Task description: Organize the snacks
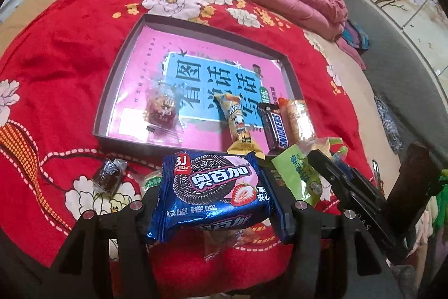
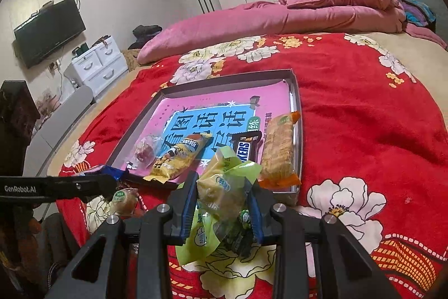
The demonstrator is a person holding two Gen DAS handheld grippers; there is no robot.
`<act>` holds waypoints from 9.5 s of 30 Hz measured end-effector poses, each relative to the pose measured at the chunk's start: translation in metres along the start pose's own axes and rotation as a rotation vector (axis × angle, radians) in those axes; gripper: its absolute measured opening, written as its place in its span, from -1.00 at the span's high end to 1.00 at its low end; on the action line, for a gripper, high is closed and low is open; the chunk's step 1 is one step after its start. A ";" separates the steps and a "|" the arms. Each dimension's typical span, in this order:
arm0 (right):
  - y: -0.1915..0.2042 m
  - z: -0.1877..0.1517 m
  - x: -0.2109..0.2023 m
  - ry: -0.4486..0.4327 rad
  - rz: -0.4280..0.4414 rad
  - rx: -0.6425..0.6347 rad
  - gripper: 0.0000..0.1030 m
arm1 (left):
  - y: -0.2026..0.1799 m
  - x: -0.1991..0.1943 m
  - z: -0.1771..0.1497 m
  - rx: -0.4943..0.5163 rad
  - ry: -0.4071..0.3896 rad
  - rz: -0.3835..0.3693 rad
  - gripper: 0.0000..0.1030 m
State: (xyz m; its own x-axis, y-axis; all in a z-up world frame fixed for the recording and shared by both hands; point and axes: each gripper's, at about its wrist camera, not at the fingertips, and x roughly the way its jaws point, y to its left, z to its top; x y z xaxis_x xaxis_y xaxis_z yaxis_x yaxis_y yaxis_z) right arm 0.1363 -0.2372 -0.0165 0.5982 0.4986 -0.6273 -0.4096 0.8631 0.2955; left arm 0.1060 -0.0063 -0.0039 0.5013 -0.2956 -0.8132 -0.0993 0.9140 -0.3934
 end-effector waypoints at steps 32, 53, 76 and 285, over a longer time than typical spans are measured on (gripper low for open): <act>-0.017 0.009 -0.011 -0.072 -0.028 0.068 0.35 | -0.025 0.052 0.020 0.069 0.021 0.050 -0.18; -0.023 0.016 -0.009 -0.108 -0.065 0.086 0.35 | -0.003 0.055 0.042 0.024 -0.054 0.073 -0.18; -0.026 0.021 0.002 -0.111 -0.070 0.094 0.35 | -0.009 0.075 0.042 0.131 -0.085 0.172 -0.18; 0.007 0.039 0.001 -0.196 -0.117 -0.026 -0.41 | 0.062 -0.033 0.052 0.006 -0.270 0.194 -0.37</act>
State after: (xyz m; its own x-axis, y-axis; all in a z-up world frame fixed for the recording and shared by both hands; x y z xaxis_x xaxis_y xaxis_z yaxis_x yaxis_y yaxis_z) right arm 0.1607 -0.2272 0.0131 0.7640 0.4033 -0.5036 -0.3457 0.9149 0.2082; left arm 0.1283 0.0743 0.0207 0.6830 -0.0319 -0.7297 -0.2111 0.9478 -0.2390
